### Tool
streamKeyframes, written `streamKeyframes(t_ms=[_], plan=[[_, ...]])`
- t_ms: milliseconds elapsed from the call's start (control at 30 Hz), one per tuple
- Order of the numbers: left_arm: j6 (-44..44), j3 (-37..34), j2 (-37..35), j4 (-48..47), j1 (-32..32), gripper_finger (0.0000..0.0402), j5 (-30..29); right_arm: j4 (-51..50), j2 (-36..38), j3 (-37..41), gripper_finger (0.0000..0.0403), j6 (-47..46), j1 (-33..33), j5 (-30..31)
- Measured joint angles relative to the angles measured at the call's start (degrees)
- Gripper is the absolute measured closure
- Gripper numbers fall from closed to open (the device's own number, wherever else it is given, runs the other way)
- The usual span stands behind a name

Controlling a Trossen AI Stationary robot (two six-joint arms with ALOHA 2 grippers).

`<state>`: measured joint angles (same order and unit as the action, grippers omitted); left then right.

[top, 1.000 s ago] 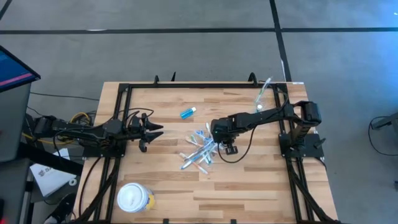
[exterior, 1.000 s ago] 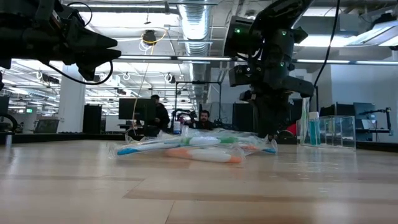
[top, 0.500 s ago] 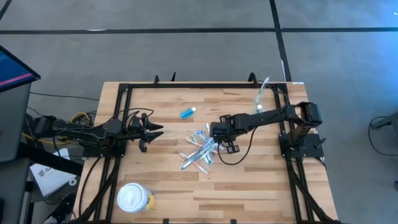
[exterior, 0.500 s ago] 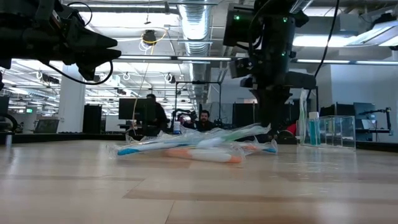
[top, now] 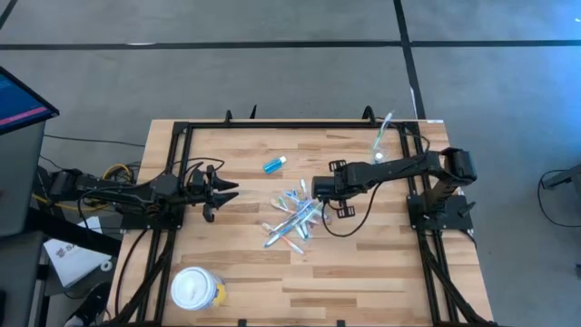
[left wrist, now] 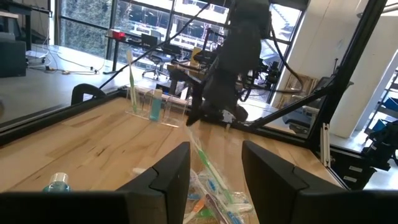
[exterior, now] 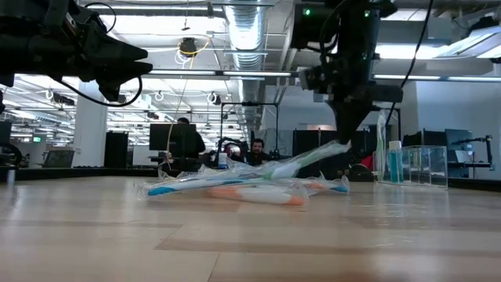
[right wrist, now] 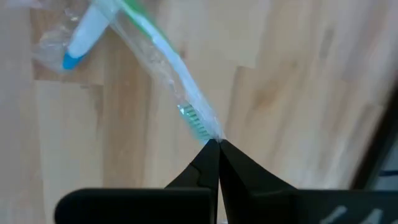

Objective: Pick & Place toothbrushing station
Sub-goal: Put the green toothbrush into the transparent organizer

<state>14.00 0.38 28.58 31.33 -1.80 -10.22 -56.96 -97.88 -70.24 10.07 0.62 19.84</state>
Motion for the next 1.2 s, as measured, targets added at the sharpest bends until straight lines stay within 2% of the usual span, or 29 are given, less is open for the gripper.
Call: streamKeyframes(t_ms=[500, 967, 1200], plan=[[0.0, -0.02, 0.0, 0.02, 0.0, 0.0262, -0.02, -11.69, 10.19, 0.0, 0.0403, -7.34, 0.55, 7.62], [0.0, -0.02, 0.0, 0.04, 0.0, 0.0262, -0.02, -28.66, 13.0, 0.0, 0.0403, -15.9, 0.51, 12.71], [0.02, -0.01, -0.02, 0.04, 0.0, 0.0262, -0.01, -33.19, 13.71, 0.02, 0.0403, -18.18, 0.51, 13.63]])
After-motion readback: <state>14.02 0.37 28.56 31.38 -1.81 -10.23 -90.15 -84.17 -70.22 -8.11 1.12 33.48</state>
